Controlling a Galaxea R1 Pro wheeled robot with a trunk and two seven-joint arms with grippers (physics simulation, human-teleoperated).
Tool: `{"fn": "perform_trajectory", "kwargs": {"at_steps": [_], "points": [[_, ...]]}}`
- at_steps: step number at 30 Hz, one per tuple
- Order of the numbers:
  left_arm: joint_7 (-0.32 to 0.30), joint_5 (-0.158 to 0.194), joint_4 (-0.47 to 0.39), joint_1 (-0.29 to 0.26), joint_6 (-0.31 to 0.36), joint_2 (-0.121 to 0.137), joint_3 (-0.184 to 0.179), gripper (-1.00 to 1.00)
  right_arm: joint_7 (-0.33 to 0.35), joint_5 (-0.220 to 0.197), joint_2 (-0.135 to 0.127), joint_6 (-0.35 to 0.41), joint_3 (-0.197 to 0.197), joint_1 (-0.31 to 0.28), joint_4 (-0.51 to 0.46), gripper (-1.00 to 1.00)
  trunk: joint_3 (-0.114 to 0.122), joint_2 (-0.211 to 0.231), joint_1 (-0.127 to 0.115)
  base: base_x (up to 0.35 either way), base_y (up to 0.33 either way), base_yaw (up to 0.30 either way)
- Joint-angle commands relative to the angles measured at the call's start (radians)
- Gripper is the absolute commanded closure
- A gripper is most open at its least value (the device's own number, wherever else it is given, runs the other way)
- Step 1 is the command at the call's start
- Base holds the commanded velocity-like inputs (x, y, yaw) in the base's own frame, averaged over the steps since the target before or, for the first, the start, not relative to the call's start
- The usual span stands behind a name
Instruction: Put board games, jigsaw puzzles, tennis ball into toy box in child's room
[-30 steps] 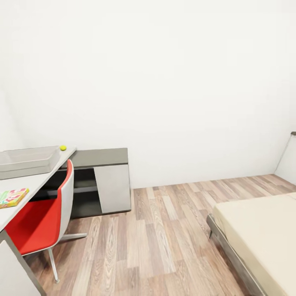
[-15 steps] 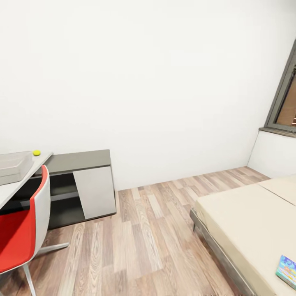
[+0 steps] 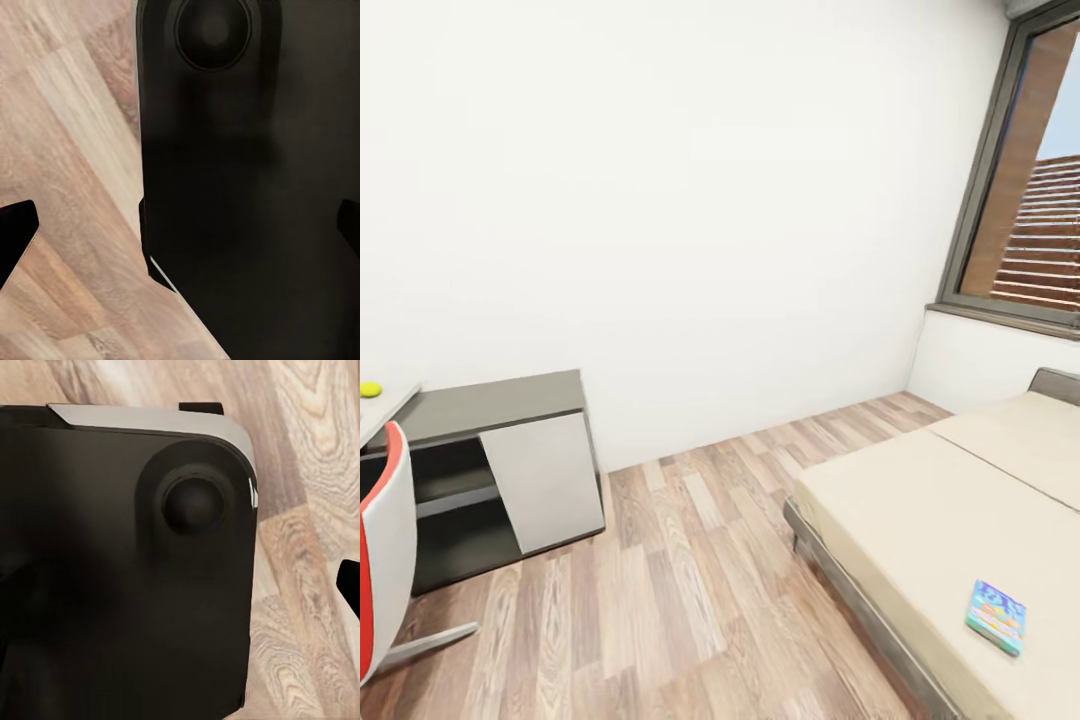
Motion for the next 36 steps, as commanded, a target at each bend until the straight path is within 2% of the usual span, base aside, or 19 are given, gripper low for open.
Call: {"fn": "perform_trajectory", "kwargs": {"at_steps": [1,36], "points": [[0.0,-0.001,0.0,0.0,0.0,0.0,0.0,-1.0,-0.002,0.0,0.0,0.0,0.0,0.0,0.0,-1.0,-0.001,0.0,0.0,0.0,0.0,-0.284],[0.0,-0.001,0.0,0.0,0.0,0.0,0.0,-1.0,-0.001,0.0,-0.001,0.0,0.0,-0.002,0.0,-1.0,-0.001,0.0,0.0,0.0,0.0,-0.284]]}}
